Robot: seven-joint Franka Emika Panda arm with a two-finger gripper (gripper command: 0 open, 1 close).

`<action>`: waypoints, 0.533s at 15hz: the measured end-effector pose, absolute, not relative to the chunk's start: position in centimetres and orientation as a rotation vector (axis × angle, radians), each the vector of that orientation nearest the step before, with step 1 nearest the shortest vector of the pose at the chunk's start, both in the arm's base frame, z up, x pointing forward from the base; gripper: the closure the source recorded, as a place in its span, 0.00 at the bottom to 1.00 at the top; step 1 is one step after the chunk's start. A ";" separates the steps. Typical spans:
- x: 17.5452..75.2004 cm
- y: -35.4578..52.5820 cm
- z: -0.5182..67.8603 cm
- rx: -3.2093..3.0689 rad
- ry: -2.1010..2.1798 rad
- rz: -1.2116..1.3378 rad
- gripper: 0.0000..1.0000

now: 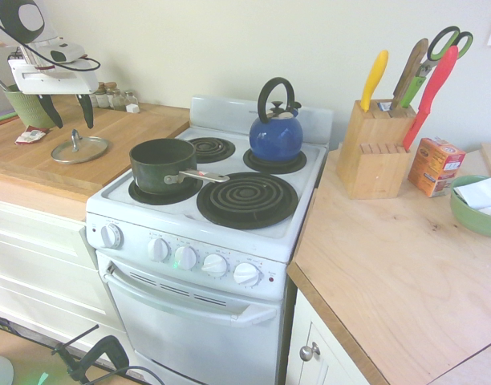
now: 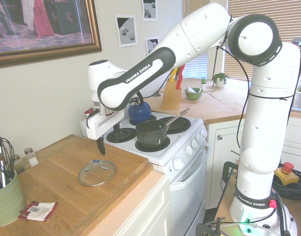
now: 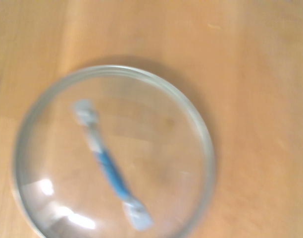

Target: Cover the lid of the pot

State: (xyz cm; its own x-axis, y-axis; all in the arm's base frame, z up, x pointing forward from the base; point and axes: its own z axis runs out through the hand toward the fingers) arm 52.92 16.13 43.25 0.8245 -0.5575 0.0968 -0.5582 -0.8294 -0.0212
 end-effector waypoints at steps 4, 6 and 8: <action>55.4 18.1 41.3 3.029 -0.693 0.076 0.00; 56.3 19.4 40.3 3.034 -0.611 0.061 0.00; 56.7 19.9 39.2 3.035 -0.556 0.032 0.00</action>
